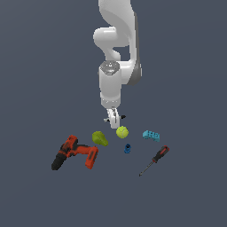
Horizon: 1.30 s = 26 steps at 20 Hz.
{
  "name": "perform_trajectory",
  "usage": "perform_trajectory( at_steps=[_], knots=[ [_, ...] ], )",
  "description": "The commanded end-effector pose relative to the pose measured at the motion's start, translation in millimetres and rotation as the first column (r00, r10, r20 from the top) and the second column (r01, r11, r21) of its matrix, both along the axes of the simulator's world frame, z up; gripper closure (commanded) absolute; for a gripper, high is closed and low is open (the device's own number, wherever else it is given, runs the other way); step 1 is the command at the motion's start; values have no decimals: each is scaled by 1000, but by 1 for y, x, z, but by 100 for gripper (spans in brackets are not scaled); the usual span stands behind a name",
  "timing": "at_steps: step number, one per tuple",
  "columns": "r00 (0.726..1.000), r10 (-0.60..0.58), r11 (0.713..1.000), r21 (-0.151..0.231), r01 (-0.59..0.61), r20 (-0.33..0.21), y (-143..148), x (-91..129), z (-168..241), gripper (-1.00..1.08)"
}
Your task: Pick up a designated object from a clutter of objects.
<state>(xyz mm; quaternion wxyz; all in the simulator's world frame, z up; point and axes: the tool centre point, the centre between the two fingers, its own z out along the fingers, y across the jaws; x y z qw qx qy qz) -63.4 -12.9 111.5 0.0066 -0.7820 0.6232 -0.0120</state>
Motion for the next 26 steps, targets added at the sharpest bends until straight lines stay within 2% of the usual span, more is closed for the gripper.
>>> perform_trajectory(
  at_steps=[1,26],
  knots=[
    [1000,2,1000,0,-2,-2,-2,-4,22,108],
    [1000,22,1000,3,-22,-22,-20,-30,243,108]
  ],
)
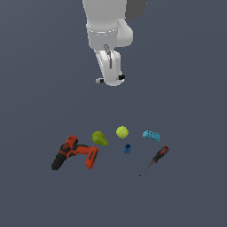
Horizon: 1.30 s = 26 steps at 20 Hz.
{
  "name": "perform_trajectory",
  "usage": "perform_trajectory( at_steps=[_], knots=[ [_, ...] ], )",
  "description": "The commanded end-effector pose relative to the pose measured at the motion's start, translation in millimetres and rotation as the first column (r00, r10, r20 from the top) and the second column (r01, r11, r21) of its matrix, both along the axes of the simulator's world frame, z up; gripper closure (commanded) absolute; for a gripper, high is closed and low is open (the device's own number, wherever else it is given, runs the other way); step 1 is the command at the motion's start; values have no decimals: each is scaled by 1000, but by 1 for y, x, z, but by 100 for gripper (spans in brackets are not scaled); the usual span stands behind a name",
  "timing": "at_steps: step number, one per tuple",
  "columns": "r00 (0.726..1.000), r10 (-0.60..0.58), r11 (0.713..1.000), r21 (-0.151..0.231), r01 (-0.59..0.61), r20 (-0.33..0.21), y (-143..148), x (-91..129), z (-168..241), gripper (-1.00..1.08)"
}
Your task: Pick up a designated object from a clutter of objects.
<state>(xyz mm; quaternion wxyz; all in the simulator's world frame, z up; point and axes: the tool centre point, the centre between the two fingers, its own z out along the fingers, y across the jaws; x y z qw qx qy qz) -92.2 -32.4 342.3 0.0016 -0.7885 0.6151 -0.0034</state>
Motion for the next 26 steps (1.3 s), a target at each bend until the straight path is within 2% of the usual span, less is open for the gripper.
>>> perform_trajectory(
  at_steps=[1,11,20,26],
  knots=[
    [1000,2,1000,0,-2,-3,-1,-2,19,108],
    [1000,7,1000,2,-7,-7,-5,-4,63,108],
    [1000,7,1000,2,-7,-7,-6,-2,68,108],
    [1000,7,1000,1,-7,-7,-19,4,77,108]
  ],
)
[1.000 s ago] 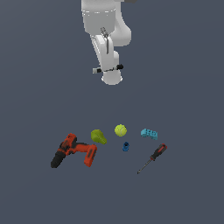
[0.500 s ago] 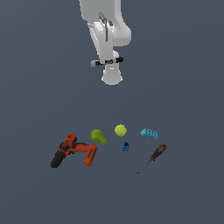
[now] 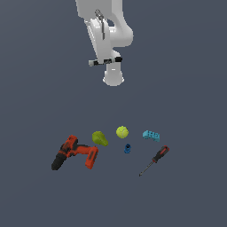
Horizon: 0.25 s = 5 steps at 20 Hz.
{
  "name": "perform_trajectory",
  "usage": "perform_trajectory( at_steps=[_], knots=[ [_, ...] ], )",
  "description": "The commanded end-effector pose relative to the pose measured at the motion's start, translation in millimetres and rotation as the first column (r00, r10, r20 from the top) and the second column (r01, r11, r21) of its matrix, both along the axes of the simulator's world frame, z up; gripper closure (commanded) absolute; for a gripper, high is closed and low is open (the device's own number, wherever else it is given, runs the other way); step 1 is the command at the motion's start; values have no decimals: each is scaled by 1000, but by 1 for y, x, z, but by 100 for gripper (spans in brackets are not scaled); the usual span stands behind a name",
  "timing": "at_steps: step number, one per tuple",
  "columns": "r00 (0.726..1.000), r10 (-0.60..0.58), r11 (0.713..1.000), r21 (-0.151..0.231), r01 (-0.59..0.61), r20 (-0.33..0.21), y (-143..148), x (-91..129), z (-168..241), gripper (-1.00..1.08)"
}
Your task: Pick up a designated object from a clutter of objects.
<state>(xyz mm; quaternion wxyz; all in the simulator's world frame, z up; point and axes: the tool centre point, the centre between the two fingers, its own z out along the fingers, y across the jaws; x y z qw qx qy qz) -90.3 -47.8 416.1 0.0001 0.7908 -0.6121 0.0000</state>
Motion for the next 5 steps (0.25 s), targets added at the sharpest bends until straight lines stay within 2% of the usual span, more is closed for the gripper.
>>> perform_trajectory(
  at_steps=[1,5],
  knots=[
    [1000,0,1000,0,0,1,-6,3,4,108],
    [1000,-1,1000,-1,1,1,-10,4,7,108]
  ],
)
